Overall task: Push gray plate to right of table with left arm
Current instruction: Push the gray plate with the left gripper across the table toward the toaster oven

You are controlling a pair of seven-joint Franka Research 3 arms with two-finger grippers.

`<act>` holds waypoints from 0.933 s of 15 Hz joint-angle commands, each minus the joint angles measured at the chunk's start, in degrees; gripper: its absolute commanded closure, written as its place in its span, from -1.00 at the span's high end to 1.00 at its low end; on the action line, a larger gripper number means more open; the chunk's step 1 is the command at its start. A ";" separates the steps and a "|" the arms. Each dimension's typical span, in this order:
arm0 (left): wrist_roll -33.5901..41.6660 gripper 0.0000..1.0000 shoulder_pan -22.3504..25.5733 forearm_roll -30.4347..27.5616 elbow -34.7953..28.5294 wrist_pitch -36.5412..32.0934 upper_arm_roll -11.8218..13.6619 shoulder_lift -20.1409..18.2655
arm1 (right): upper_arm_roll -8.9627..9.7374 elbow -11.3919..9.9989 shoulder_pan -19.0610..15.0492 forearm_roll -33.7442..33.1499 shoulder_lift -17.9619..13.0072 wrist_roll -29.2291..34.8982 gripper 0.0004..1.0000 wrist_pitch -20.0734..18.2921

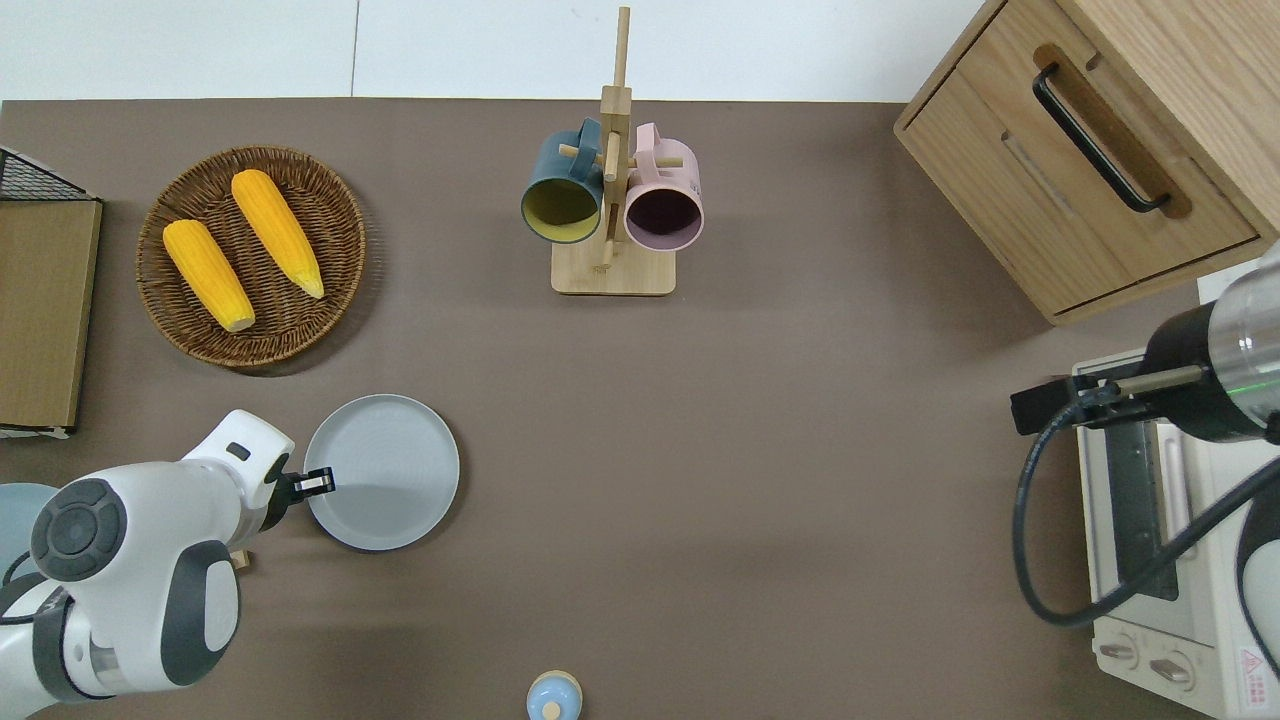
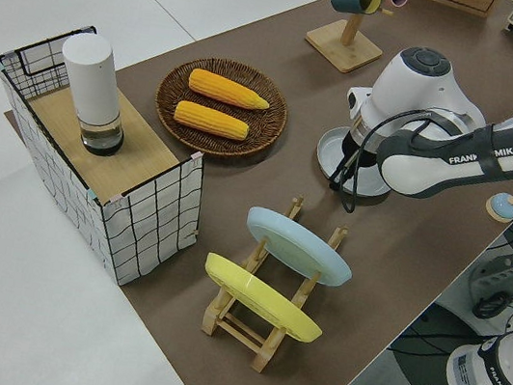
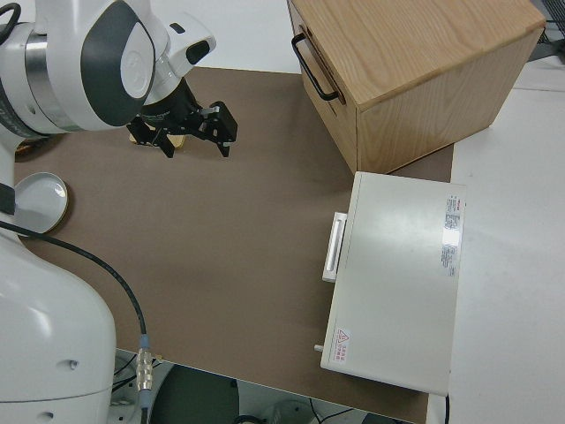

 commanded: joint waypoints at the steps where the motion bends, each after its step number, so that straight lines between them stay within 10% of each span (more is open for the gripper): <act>1: -0.25 -1.00 0.16 0.15 -0.96 0.97 0.74 1.35 | 0.77 0.45 -1.15 0.59 -0.17 0.14 0.97 -0.82; 14: -26.86 -1.00 0.07 0.15 0.18 0.61 -15.51 2.22 | 0.77 0.45 -1.15 0.59 -0.17 0.05 0.97 -0.82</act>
